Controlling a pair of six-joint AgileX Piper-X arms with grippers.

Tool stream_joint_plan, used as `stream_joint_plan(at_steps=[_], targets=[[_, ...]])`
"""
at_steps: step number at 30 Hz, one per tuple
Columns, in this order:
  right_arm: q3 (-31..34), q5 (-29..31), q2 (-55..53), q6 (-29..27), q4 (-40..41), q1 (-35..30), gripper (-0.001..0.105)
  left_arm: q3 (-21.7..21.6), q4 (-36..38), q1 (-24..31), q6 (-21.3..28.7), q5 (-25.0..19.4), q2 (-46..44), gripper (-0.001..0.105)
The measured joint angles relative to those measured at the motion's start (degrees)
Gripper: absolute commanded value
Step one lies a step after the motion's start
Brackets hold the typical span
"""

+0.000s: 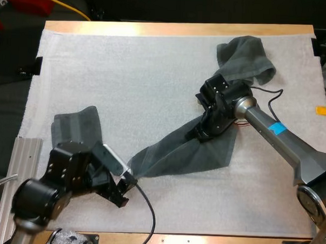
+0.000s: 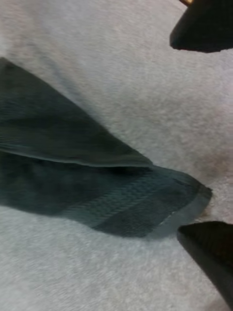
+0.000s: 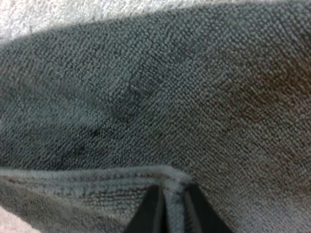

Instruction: Pick towel from pile, fold and stack

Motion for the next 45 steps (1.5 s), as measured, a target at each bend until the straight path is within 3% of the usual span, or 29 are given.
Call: stream_joint_plan(at_steps=[2,5,10,13,16,21,30,33,36,39,40,44,45], targets=[[0.0,0.0,0.0,0.0,0.0,0.0,0.002,0.0,-0.3,-1.17,6.19,-4.87,4.75,0.069],[0.0,0.0,0.0,0.0,0.0,0.0,0.002,0.0,-0.55,-6.43,10.63,-11.59,7.18,0.069],[0.0,0.0,0.0,0.0,0.0,0.0,0.002,2.79,-3.35,-13.29,12.49,-17.41,9.1,0.069],[0.0,0.0,0.0,0.0,0.0,0.0,0.002,4.09,-3.7,-14.57,12.5,-19.32,9.91,0.069],[0.0,0.0,0.0,0.0,0.0,0.0,0.002,8.57,-6.63,-16.4,12.2,-23.25,10.64,0.069],[0.0,0.0,0.0,0.0,0.0,0.0,0.002,12.29,-15.01,-16.4,12.52,-23.63,11.07,0.069],[0.0,0.0,0.0,0.0,0.0,0.0,0.002,12.76,-21.67,-16.4,12.42,-23.75,22.61,0.069],[0.0,0.0,0.0,0.0,0.0,0.0,0.002,12.76,-22.1,-16.4,12.4,-25.91,23.99,0.069],[0.0,0.0,0.0,0.0,0.0,0.0,0.002,12.76,-22.49,-16.4,12.32,-28.12,24.91,0.049],[0.0,0.0,0.0,0.0,0.0,0.0,0.002,12.76,-22.91,-16.4,12.32,-28.74,25.07,0.042],[0.0,0.0,0.0,0.11,0.21,0.0,0.002,12.76,-22.95,-16.4,12.32,-28.8,25.06,0.033],[0.0,0.0,0.0,0.12,0.49,0.0,0.002,12.76,-22.94,-16.4,12.31,-28.8,25.06,0.021],[0.0,0.0,0.0,0.12,0.55,0.0,0.002,12.65,-22.94,-16.4,12.21,-28.8,25.06,0.003]])
